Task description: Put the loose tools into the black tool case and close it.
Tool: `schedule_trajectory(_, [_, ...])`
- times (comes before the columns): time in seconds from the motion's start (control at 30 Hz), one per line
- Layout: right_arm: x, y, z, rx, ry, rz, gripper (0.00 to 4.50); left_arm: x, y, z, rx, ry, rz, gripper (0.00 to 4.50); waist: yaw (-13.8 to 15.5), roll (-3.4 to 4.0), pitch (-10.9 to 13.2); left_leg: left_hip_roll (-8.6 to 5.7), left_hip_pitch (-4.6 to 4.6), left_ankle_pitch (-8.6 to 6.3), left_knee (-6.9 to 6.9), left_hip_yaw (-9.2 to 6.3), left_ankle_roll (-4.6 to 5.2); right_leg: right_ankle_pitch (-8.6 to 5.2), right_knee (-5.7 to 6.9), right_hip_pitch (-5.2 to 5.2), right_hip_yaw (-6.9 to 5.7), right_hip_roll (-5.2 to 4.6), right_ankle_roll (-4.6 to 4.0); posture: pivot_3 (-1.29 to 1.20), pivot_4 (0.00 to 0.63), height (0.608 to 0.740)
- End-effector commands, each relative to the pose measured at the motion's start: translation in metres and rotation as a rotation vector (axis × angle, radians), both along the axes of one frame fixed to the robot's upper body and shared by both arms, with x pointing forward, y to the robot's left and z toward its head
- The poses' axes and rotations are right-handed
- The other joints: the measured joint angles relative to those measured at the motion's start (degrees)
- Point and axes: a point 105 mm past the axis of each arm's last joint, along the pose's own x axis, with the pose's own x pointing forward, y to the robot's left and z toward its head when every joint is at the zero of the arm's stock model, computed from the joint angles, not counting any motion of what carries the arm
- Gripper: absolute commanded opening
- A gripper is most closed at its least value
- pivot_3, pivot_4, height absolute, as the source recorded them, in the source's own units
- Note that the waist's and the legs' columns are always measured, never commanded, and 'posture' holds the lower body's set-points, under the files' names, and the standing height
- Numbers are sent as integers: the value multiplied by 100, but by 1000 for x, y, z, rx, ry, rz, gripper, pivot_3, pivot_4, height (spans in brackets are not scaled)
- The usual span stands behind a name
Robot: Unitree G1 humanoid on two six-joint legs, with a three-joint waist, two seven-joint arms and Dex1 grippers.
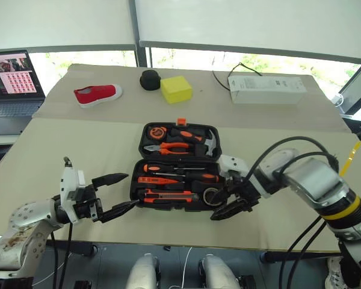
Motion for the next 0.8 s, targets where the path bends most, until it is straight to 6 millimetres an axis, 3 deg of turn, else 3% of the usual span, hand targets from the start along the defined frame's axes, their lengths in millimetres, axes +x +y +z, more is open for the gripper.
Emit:
schedule_trajectory(0.03, [6,-21,30,184,-14,-77,2672,13,27,13,-40,-29,159,4500,-5,0,0,0,1,0,0,-2,0,0,0,1,0,0,0,0,150,740])
schedule_trajectory(0.13, [28,-44,31,352,-129,-243,1982,37,60,14,-65,-27,355,3804,58,-15,-1,-3,5,0,1,-5,0,0,-2,15,-17,3,0,0,150,740])
schedule_trajectory(0.23, [67,-79,24,434,-399,-516,979,62,68,4,-14,-4,432,2759,55,-20,-1,-2,15,0,8,-1,0,0,-3,38,-23,6,-1,0,150,740])
schedule_trajectory(0.33, [77,-86,5,335,-535,-517,0,76,57,-3,-26,10,419,1639,35,-16,2,-7,16,0,15,11,0,4,-4,42,-19,3,6,0,150,740])
schedule_trajectory(0.47, [93,-76,-15,258,-670,-481,0,98,29,-14,-29,31,369,212,28,-17,2,-6,15,0,17,13,-1,5,-5,44,-21,5,8,0,150,740])
schedule_trajectory(0.57, [97,-58,-20,278,-680,-442,0,111,8,-20,6,33,320,58,-15,-16,3,-7,14,1,17,12,-2,6,-1,42,-20,6,7,0,150,740])
schedule_trajectory(0.63, [89,-42,-21,330,-612,-381,0,114,-3,-26,30,45,286,58,-33,-16,3,-6,13,1,16,12,-2,6,1,39,-16,7,7,0,150,740])
schedule_trajectory(0.8, [82,-30,-22,354,-588,-323,0,117,-23,-36,55,112,231,58,-41,-16,3,-6,13,1,14,13,-2,6,-1,39,-14,6,7,0,150,740])
